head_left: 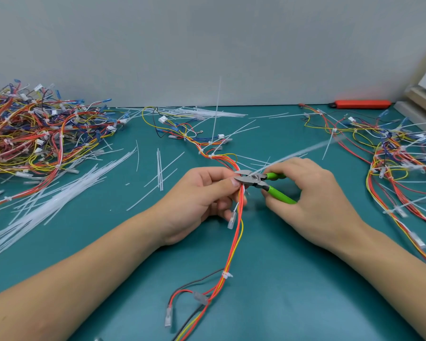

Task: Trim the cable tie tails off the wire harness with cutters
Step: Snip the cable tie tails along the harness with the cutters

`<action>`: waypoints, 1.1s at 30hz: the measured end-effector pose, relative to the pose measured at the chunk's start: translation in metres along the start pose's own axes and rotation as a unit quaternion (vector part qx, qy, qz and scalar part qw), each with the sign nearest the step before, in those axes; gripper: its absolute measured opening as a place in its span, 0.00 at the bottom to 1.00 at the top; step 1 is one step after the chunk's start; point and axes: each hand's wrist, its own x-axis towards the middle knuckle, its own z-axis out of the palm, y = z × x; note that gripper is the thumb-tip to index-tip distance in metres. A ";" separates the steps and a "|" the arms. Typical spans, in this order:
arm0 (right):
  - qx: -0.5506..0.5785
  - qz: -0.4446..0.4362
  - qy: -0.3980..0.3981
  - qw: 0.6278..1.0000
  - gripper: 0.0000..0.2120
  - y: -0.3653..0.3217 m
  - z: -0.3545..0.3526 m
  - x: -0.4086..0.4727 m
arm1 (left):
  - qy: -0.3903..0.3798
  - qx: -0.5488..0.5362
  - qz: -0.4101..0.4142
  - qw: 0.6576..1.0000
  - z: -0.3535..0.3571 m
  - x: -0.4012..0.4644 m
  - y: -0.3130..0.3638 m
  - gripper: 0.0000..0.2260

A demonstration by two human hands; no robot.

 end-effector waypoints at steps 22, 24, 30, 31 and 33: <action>-0.041 0.003 0.020 0.999 0.19 -0.005 0.000 0.000 | 0.008 -0.014 -0.001 1.000 -0.001 0.001 -0.001 0.08; -0.037 0.004 0.022 0.999 0.20 -0.003 0.001 0.000 | 0.005 -0.011 0.000 1.000 -0.001 0.001 -0.002 0.06; -0.028 0.002 0.022 0.999 0.21 -0.001 0.002 0.000 | 0.008 -0.009 -0.003 1.000 -0.001 0.001 -0.001 0.06; -0.026 0.001 0.022 0.999 0.21 -0.001 0.002 0.000 | 0.008 -0.007 -0.002 1.000 -0.001 0.000 -0.001 0.06; -0.025 -0.003 0.023 0.999 0.21 -0.001 0.001 0.000 | 0.007 -0.006 -0.002 1.000 0.000 0.000 0.000 0.06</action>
